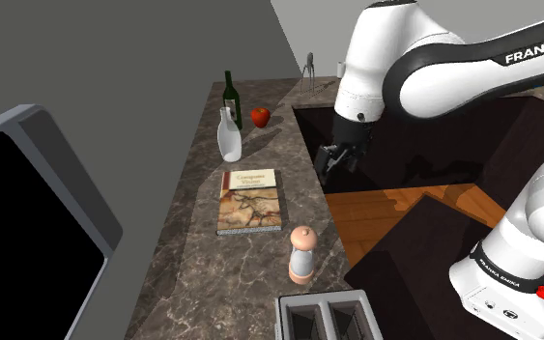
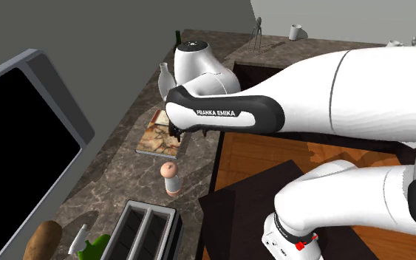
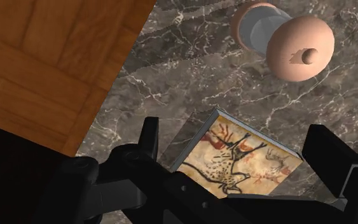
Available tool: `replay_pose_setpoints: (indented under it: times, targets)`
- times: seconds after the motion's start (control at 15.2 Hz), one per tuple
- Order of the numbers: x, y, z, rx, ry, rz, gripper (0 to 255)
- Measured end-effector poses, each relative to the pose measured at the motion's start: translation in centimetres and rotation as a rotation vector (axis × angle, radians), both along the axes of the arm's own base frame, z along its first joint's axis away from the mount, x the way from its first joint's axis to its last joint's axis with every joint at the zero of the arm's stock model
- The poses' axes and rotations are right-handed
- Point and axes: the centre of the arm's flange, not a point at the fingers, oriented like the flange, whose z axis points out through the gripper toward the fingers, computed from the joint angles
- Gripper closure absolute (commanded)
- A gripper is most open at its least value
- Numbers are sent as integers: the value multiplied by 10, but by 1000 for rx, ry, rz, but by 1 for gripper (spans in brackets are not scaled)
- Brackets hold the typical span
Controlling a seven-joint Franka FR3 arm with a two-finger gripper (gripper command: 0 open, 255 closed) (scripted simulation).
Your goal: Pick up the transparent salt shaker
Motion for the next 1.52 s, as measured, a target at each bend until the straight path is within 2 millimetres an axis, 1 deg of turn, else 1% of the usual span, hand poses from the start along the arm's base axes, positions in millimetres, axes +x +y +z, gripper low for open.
replay_pose_setpoints:
  times: [0.07, 0.2, 0.26, 0.4, 0.53, 0.66, 0.79, 1.19, 1.25, 1.52]
  targets:
    - [-2, 8, -8, -2, 2, -3, 0]
    - [6, 29, -26, -5, 6, -8, 0]
    - [8, 37, -33, -7, 9, -11, 0]
    - [9, 59, -55, -11, 14, -15, 0]
    - [12, 77, -71, -14, 19, -21, 0]
    - [12, 96, -91, -18, 24, -25, 0]
    - [14, 103, -103, -17, 25, -29, 0]
    - [17, 105, -137, -16, 26, -30, 0]
    - [17, 104, -138, -16, 26, -30, 255]
    - [17, 104, -139, -15, 23, -29, 255]
